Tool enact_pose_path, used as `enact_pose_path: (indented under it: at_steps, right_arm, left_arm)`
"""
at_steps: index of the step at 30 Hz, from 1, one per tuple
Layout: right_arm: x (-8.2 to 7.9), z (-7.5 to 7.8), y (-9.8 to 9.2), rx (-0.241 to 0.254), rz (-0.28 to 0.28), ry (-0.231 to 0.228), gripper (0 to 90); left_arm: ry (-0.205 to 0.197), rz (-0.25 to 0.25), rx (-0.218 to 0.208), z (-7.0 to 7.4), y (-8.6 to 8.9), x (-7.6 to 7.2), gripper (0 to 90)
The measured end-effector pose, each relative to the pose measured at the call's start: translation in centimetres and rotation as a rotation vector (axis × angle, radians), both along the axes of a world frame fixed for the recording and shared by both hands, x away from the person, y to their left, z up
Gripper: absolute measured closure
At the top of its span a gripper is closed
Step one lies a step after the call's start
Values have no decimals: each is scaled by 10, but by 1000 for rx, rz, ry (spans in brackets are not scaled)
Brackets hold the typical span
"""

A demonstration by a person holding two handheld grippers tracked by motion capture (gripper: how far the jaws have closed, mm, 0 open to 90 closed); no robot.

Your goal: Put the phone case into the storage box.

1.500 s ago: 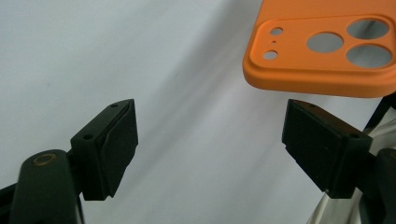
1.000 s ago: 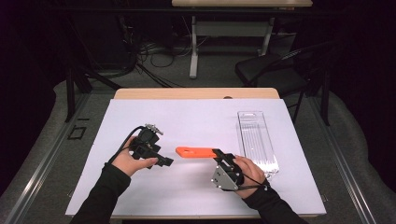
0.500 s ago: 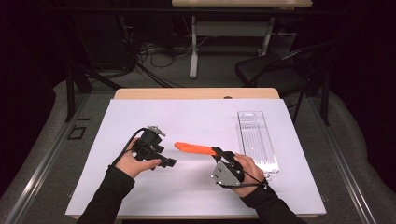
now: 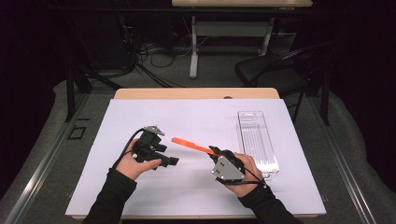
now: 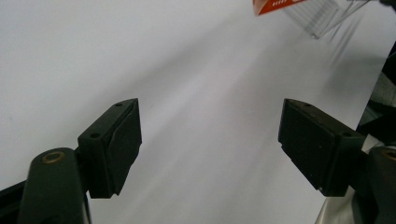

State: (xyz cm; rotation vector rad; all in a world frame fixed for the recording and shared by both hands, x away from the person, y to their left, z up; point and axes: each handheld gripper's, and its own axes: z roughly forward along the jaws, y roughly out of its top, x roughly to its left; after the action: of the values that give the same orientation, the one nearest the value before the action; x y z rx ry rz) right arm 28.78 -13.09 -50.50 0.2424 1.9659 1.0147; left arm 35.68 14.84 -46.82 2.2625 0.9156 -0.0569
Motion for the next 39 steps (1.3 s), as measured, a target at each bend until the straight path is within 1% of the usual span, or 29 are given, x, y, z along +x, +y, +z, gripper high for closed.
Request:
enact_pose_path:
  at_steps: [1,7,9,12,15,17,19,26,31,34,37,39]
  right_arm:
    - [0,1,0,11,1,10,808]
    - [2,3,-1,76,0,64,808]
    - [3,3,-1,97,-2,78,808]
    - [5,4,-2,126,1,105,807]
    - [6,4,-2,154,0,127,808]
    - [7,4,-3,176,3,144,808]
    - [9,3,-5,206,6,172,808]
    - [15,0,-11,275,7,238,808]
    - [16,-1,-13,310,9,266,808]
    - [16,-1,-13,328,10,284,808]
    - [16,-1,-13,342,17,293,808]
    - [16,-2,-13,363,18,302,808]
  left_arm:
    - [-5,-3,-1,1,0,0,219]
    - [-18,-4,-40,3,-3,-1,219]
    - [-24,-11,-40,3,-4,0,219]
    - [-28,-4,-48,3,-6,0,219]
    - [-34,-14,-52,3,-6,0,225]
    - [-39,-9,-59,5,-6,0,227]
    - [-41,-11,-60,6,-6,0,234]
    - [-51,-13,-65,9,-5,1,240]
    - [-52,-6,-89,10,-4,1,248]
    - [-58,1,-105,10,-4,1,253]
    - [-70,6,-117,10,-4,0,266]
    - [-73,2,-121,11,-4,0,269]
